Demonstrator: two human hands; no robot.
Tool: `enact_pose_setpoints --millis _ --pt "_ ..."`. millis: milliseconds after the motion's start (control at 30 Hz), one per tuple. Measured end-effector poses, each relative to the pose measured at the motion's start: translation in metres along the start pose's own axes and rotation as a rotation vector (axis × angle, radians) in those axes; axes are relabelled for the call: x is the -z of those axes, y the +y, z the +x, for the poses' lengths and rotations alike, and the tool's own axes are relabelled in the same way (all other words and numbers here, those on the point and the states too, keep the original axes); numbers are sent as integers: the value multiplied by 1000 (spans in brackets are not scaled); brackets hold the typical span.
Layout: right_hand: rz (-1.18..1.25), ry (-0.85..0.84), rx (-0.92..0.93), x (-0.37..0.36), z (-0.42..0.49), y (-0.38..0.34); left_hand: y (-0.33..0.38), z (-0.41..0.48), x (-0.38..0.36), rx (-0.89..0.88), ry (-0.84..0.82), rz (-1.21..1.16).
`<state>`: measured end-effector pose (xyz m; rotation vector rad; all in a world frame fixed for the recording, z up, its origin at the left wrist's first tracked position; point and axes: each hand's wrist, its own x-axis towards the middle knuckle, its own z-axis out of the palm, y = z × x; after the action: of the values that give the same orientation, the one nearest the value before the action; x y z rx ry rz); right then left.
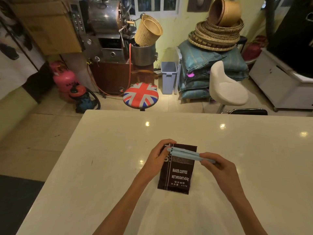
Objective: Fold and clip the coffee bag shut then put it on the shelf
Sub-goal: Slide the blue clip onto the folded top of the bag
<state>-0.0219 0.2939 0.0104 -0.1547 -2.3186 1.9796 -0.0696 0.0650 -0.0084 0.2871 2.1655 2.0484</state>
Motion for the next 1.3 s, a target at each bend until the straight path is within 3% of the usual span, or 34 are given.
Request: enact_pose_setpoints --millis 400,600,900,1300 --pt "-89 75 -2 -12 -7 2 -5 -4 3 89 69 -153" --pt "20 -10 -87 -14 -10 -3 -3 -2 2 52 129 -105" --pt "-39 203 -14 63 -1 -13 -13 -11 -2 159 177 -382" --pt "-59 -47 -144 13 27 3 -16 -13 -6 253 137 -398"
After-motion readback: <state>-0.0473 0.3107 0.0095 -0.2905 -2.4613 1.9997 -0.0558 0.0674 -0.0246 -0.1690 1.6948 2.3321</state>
